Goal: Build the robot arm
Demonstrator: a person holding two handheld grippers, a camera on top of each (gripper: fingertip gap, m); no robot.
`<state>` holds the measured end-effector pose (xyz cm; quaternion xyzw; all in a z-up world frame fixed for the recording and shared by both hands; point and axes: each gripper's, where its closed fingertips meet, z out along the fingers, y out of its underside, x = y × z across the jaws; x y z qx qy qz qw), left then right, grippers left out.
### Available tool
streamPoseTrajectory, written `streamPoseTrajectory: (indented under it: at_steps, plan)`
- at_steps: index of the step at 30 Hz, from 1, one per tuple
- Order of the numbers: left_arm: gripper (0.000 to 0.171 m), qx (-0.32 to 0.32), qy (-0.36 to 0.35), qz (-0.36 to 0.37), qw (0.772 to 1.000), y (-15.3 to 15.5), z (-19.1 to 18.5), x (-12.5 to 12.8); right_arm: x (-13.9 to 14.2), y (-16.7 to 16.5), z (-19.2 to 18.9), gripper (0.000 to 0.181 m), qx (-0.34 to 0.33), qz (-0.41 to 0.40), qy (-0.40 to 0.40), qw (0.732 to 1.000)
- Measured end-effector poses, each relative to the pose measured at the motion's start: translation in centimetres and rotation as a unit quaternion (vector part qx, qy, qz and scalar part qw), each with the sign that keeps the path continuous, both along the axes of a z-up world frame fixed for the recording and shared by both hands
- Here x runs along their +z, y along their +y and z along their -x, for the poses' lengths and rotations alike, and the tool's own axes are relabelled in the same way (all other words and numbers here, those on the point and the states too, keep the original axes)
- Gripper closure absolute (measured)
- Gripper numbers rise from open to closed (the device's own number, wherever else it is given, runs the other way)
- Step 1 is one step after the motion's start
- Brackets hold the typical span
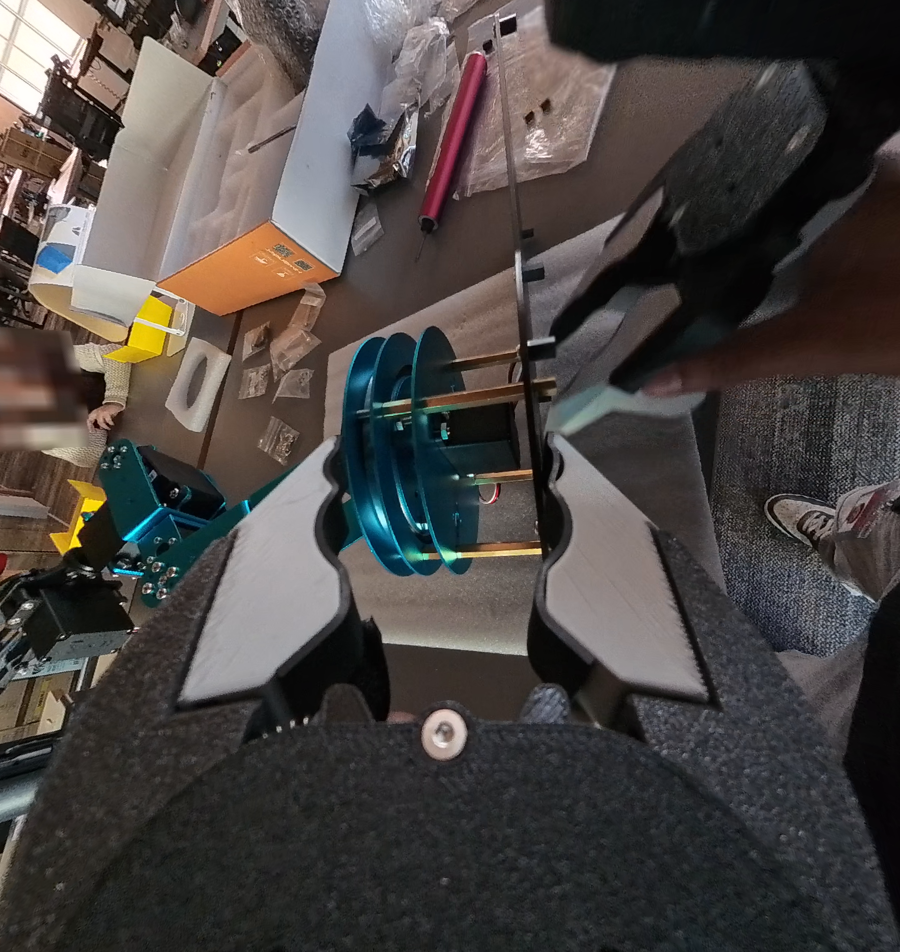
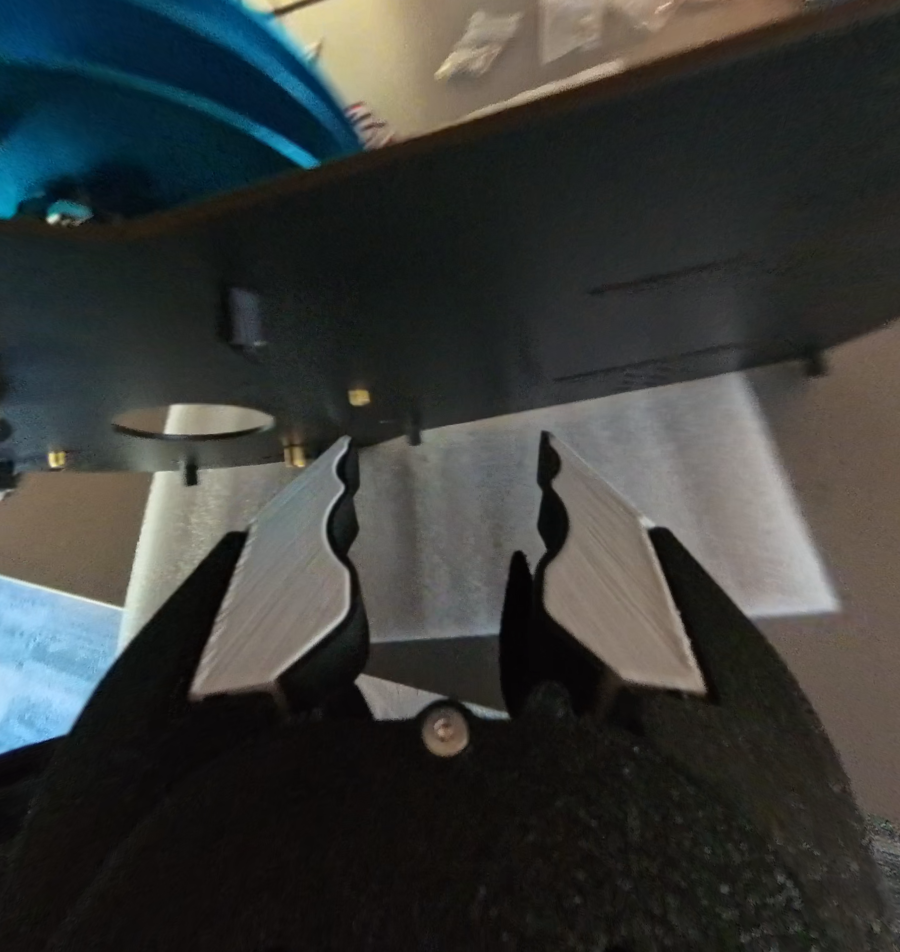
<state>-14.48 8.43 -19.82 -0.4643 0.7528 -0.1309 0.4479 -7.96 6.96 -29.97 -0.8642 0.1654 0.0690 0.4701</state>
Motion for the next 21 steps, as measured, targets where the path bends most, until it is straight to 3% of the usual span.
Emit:
streamPoseTrajectory:
  at_steps: [2,6,16,19,21]
  plan:
    - [0.095,0.000,-0.003,0.002,1.000,-0.1,0.0,0.0,0.8,-0.2,0.9,0.093,0.026,-0.022,0.060,0.998]
    - [0.095,-0.001,0.001,0.004,1.000,0.1,-0.4,-0.1,-1.1,0.4,2.5,0.069,0.050,0.039,-0.015,0.998]
    - [0.097,-0.005,-0.008,-0.013,1.000,0.0,-0.2,0.4,-1.4,1.1,1.8,0.077,0.029,0.042,-0.035,0.998]
    - [0.120,-0.016,-0.004,-0.052,0.998,-0.5,-0.1,0.0,-1.2,1.0,1.8,0.080,0.030,0.029,-0.020,0.999]
    - [0.120,0.001,-0.013,-0.055,0.998,0.3,-0.3,-0.1,-1.0,1.0,1.7,0.080,0.032,0.021,-0.011,0.999]
